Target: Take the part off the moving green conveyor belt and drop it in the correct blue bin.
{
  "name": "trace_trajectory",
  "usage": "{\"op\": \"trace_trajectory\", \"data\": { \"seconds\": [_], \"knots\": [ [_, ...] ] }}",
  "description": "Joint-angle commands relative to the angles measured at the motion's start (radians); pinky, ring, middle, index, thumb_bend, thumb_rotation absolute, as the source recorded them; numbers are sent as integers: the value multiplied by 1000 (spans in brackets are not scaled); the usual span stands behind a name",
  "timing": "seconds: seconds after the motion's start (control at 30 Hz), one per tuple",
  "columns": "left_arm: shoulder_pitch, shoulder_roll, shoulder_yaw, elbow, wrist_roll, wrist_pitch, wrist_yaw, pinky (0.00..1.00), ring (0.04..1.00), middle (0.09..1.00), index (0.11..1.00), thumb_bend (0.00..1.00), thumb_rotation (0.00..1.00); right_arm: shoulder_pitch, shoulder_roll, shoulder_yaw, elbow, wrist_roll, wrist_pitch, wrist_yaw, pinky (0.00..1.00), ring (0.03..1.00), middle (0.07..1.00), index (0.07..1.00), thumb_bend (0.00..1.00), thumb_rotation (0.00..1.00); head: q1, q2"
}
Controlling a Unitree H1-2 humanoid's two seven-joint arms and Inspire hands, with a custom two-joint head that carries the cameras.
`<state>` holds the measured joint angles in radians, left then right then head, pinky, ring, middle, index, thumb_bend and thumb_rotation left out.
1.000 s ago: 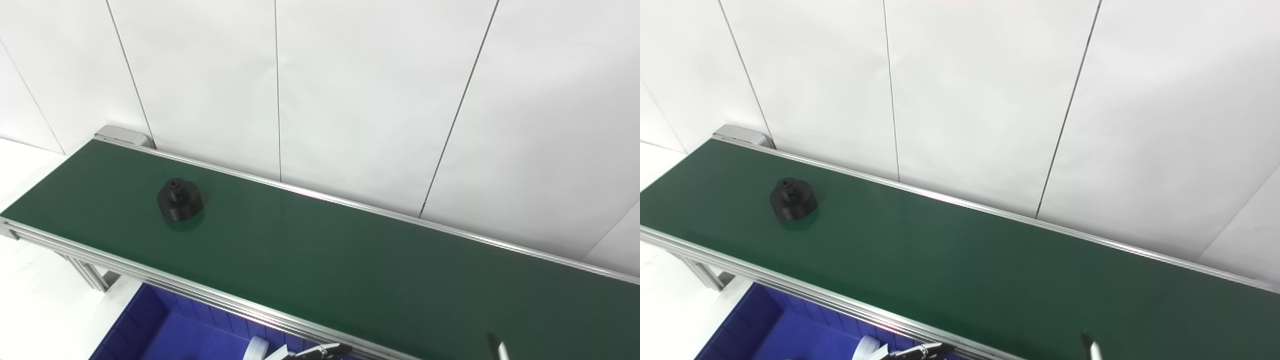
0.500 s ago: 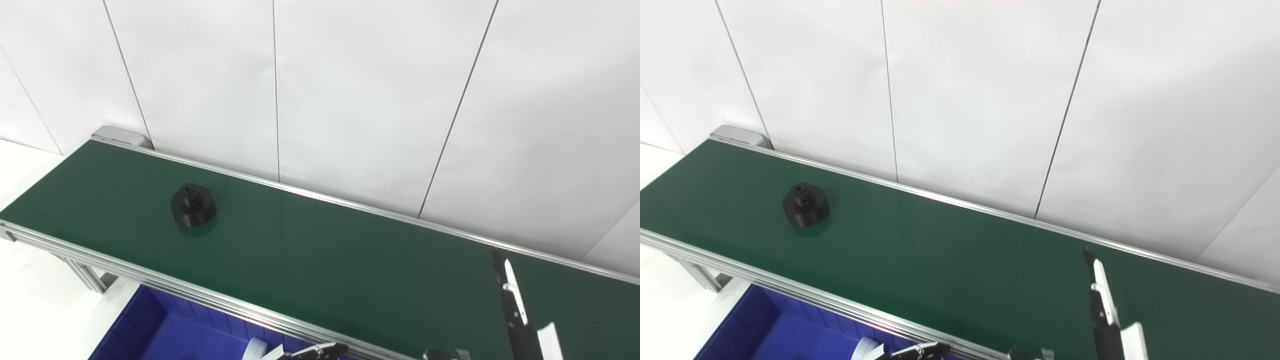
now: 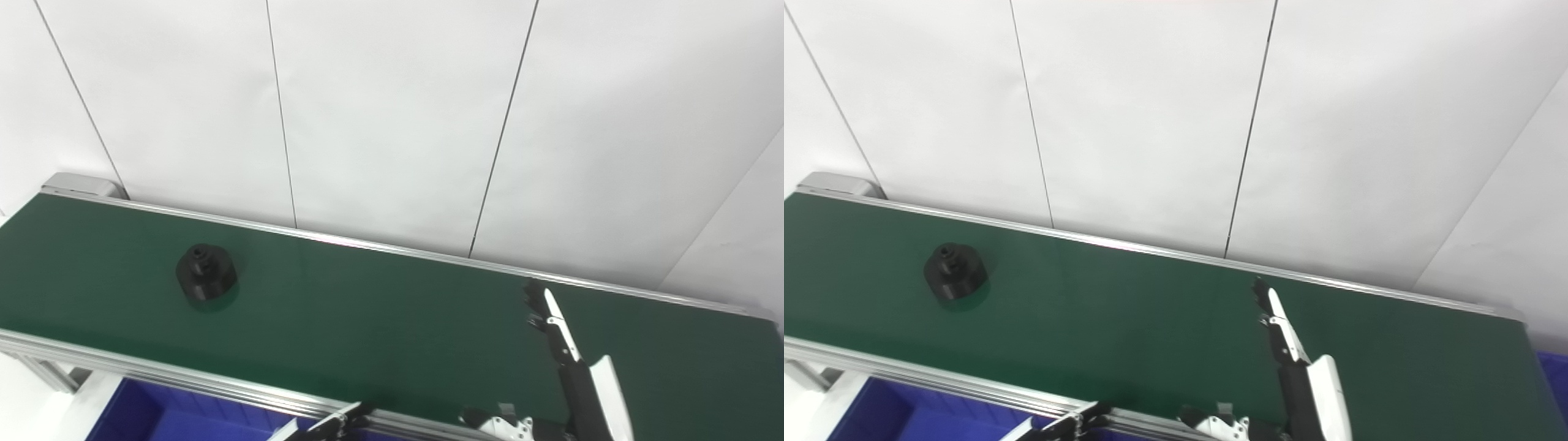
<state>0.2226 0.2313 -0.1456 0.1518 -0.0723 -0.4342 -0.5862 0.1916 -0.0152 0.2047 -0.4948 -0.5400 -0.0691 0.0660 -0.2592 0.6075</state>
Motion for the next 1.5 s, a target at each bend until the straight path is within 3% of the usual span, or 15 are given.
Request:
{"op": "trace_trajectory", "data": {
  "seconds": [0.0,0.27,0.43,0.57,0.6,0.63,0.67,0.73,0.83,0.97,1.2,1.47],
  "knots": [
    [-5,-4,30,-21,-26,-36,-38,967,989,1000,974,807,458,-28,23,12,-36,-27,23,3,830,914,942,976,835,363,-28,7],
    [-11,-22,103,-5,-61,-36,-147,987,998,1000,985,798,467,-113,52,21,2,-59,94,32,836,908,943,988,861,362,-93,37],
    [-9,-30,129,-11,-62,-36,-203,1000,1000,1000,990,787,482,-181,61,21,27,-62,154,54,812,898,945,986,862,322,-90,50],
    [-8,-38,132,-13,-71,-36,-240,979,991,1000,991,788,490,-233,51,24,60,-85,176,66,812,895,944,982,859,331,-17,37],
    [-7,-44,132,-13,-70,-36,-248,978,991,1000,990,787,489,-244,45,22,67,-86,178,70,813,896,944,982,860,332,51,23],
    [-6,-49,132,-13,-69,-36,-253,978,990,1000,989,785,488,-251,41,22,71,-86,179,73,816,898,945,982,861,333,51,23],
    [-6,-62,138,-8,-70,-36,-264,978,989,1000,988,784,488,-264,31,20,75,-81,180,80,818,899,946,981,861,333,131,0],
    [-4,-83,143,1,-69,-36,-278,935,968,985,967,785,485,-283,12,15,78,-64,182,93,831,905,946,977,858,336,205,-22],
    [4,-94,132,-4,-35,-36,-263,894,949,968,944,765,471,-303,-5,11,79,-42,194,111,814,897,941,976,858,326,294,-54],
    [10,-99,116,-7,-10,-36,-228,873,928,948,921,771,477,-328,-22,15,91,-29,217,138,819,901,942,973,855,350,329,-71],
    [14,-101,96,-30,6,-36,-179,840,898,928,902,772,501,-414,-42,45,161,-34,256,179,806,886,926,965,881,390,331,-78],
    [26,-115,115,-31,-50,-36,-214,832,890,919,888,806,491,-525,-24,81,258,-58,300,186,791,879,924,955,918,397,311,-75]
  ]
}}
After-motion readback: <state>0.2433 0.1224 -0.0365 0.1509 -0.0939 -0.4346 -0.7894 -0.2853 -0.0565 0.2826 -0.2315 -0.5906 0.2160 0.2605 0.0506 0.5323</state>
